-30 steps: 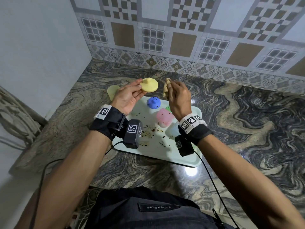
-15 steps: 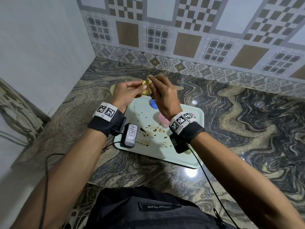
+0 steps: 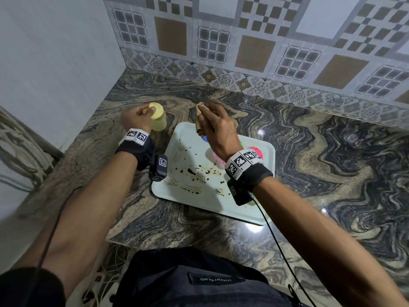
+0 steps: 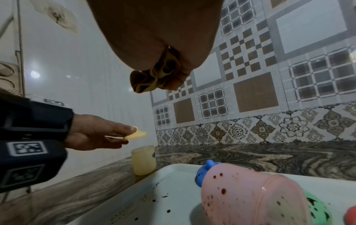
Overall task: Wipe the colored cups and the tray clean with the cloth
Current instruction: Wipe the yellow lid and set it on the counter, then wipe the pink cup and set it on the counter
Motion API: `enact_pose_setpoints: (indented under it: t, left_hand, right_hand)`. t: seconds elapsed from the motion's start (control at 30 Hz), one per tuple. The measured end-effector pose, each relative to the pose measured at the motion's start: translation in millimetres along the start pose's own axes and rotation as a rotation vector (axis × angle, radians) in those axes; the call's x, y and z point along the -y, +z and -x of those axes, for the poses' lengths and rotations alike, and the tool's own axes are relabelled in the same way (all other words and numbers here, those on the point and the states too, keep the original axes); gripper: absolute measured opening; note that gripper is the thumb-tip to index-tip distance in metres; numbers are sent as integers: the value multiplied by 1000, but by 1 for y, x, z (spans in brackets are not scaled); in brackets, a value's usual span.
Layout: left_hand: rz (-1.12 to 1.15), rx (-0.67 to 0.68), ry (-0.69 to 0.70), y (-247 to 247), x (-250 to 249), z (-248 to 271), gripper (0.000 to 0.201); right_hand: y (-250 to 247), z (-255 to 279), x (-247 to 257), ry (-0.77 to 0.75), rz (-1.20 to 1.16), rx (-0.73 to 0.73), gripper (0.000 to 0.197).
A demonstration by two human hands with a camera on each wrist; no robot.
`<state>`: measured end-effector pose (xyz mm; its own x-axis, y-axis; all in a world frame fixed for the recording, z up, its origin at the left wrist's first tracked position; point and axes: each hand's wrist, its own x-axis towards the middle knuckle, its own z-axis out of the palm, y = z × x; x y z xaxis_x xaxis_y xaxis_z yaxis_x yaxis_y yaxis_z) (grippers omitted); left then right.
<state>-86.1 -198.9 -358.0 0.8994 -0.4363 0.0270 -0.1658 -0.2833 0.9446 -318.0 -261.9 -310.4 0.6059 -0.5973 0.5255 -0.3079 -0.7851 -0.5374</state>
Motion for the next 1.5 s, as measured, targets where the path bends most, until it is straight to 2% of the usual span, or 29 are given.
enact_pose_setpoints:
  t: [0.17, 0.3, 0.53, 0.73, 0.93, 1.07, 1.27, 1.4, 1.5]
  left_hand:
    - [-53, 35, -87, 12, 11, -28, 30]
    - [-87, 103, -90, 15, 24, -36, 29]
    - [-80, 81, -99, 20, 29, -33, 25]
    - [-166, 88, -52, 19, 24, -30, 26]
    - [-437, 162, 66, 19, 6, -31, 27]
    - [-580, 197, 69, 23, -4, -29, 29]
    - [-630, 235, 49, 24, -7, -30, 33]
    - [-683, 261, 100, 19, -6, -31, 36]
    - [-750, 191, 148, 19, -8, -24, 41]
  right_hand:
    - [5, 1, -12, 18, 22, 10, 30]
    - [6, 1, -19, 31, 21, -2, 29]
    - [12, 0, -18, 47, -12, 25, 30]
    - [16, 0, -20, 53, -23, 60, 33]
    - [18, 3, -19, 56, -27, 68, 32]
    - [17, 3, -14, 46, -36, 65, 31]
    - [7, 3, -12, 84, -23, 60, 32]
    - [-1, 3, -17, 68, -10, 32, 34]
    - [-5, 4, -21, 95, -26, 34, 39]
